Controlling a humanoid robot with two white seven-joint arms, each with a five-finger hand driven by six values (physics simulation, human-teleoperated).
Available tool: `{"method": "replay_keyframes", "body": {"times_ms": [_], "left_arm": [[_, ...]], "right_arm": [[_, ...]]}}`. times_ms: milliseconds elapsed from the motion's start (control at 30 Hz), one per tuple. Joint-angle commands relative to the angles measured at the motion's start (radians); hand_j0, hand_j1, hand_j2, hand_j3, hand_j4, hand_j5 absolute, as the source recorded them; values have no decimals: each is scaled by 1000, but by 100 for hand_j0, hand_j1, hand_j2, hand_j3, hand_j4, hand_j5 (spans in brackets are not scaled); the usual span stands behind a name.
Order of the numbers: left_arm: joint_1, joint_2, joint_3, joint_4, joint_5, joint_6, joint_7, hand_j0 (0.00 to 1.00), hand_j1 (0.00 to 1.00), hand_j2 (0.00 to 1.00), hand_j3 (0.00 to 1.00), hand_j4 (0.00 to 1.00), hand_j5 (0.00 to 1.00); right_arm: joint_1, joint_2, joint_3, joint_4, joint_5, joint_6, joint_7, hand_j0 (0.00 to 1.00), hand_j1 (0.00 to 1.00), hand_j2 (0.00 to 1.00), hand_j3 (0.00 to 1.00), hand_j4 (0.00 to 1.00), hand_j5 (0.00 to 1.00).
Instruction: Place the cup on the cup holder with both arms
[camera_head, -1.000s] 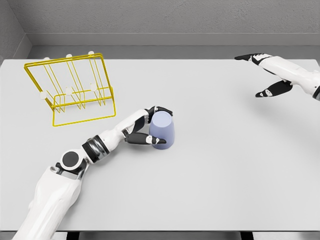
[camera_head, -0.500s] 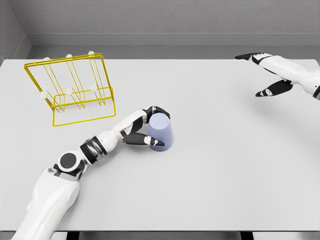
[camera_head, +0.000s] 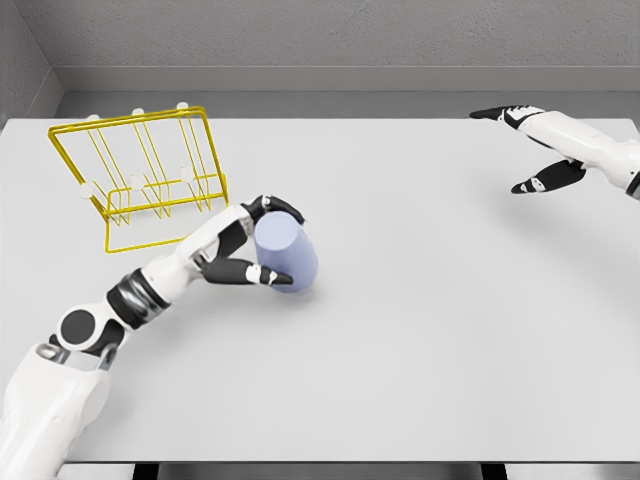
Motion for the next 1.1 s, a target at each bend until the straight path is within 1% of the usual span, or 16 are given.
{"method": "replay_keyframes", "body": {"times_ms": [0,133,200,267,333,433,467,567,600,700,833,867,1067], "left_arm": [[3,40,27,-29,40,3,1,43,43,43,43,43,43],[3,41,36,-38,41,3,1,43,43,43,43,43,43],[3,55,37,-51,67,4,1,43,43,43,43,43,43],[5,79,51,-84,84,9,1,43,43,43,43,43,43],[11,104,62,-92,112,9,1,43,43,43,43,43,43],[11,127,82,-138,132,10,1,43,43,43,43,43,43],[9,142,82,-141,153,12,1,43,43,43,43,43,43],[3,144,89,-141,159,10,1,43,43,43,43,43,43],[2,144,89,-143,173,10,1,43,43,43,43,43,43],[0,170,112,-157,198,10,1,43,43,43,43,43,43],[-26,184,129,-153,204,24,1,43,43,43,43,43,43],[-35,184,143,-152,205,32,1,43,43,43,43,43,43],[-80,187,145,-146,207,41,1,43,43,43,43,43,43]], "right_arm": [[0,-1,-1,0,-7,1,0,100,100,100,100,100,100],[0,-1,-1,-2,-7,1,0,100,100,100,100,100,100],[0,-1,-1,-2,-5,1,0,100,100,100,100,100,100],[0,-1,-1,-2,-5,1,0,100,100,100,100,100,100],[2,-1,-1,-2,-5,1,0,100,100,100,100,100,100],[2,-1,-1,-2,-5,1,0,100,100,100,100,100,100],[2,-1,-1,-2,-7,1,0,100,100,100,100,100,100],[2,-1,-1,-2,-5,1,0,100,100,100,100,100,100],[2,-1,-1,-2,-5,1,0,100,100,100,100,100,100],[2,-1,-1,-2,-7,1,0,100,100,100,100,100,100],[2,-1,-1,0,-5,1,0,100,100,100,100,100,100],[2,-1,-1,0,-7,1,0,100,100,100,100,100,100],[2,-1,-1,0,-5,1,0,100,100,100,100,100,100]]}}
